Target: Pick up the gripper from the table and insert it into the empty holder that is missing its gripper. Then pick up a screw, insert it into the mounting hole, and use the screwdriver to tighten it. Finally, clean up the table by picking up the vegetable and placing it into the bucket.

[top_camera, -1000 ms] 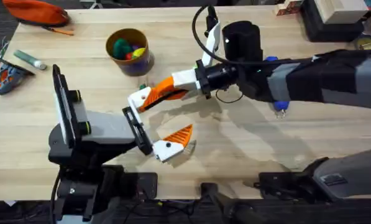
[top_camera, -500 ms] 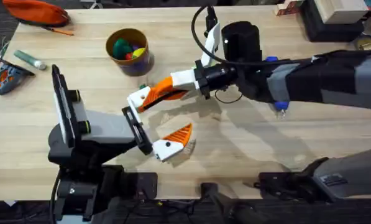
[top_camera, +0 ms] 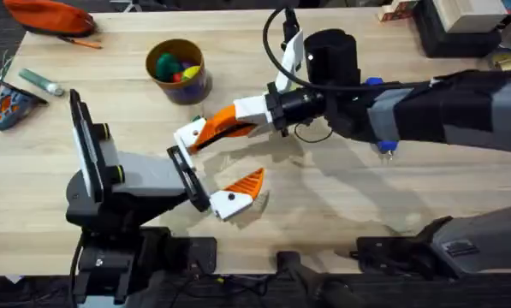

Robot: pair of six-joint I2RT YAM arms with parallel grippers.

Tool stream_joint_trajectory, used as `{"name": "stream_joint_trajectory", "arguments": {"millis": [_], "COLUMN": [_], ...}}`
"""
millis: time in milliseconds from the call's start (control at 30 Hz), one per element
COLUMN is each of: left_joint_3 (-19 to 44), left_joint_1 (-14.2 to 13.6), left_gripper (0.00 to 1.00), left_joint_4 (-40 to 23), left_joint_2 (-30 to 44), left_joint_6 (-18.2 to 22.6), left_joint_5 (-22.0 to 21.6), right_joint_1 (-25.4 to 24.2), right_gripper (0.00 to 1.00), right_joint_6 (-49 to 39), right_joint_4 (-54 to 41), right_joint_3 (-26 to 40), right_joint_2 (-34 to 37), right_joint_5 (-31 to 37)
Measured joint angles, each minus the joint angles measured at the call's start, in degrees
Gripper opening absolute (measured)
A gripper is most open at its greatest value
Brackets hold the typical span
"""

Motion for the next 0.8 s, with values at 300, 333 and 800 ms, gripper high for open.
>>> {"name": "stream_joint_trajectory", "arguments": {"millis": [300,333,800], "left_joint_3": [0.0,0.0,0.0], "left_joint_1": [0.1,0.1,0.1], "left_gripper": [0.985,0.986,0.986], "left_joint_4": [0.1,0.1,-0.1], "left_joint_2": [0.0,0.0,0.0], "left_joint_6": [0.0,0.0,0.0], "left_joint_5": [-0.4,-0.4,0.8], "right_joint_1": [0.3,0.3,0.9], "right_gripper": [0.004,0.004,0.004], "right_joint_6": [0.5,0.7,1.1], "right_joint_4": [0.0,0.0,0.0], "right_joint_3": [0.0,-0.1,-2.8], "right_joint_2": [-0.2,-0.3,-3.7], "right_joint_5": [1.0,1.2,4.9]}}
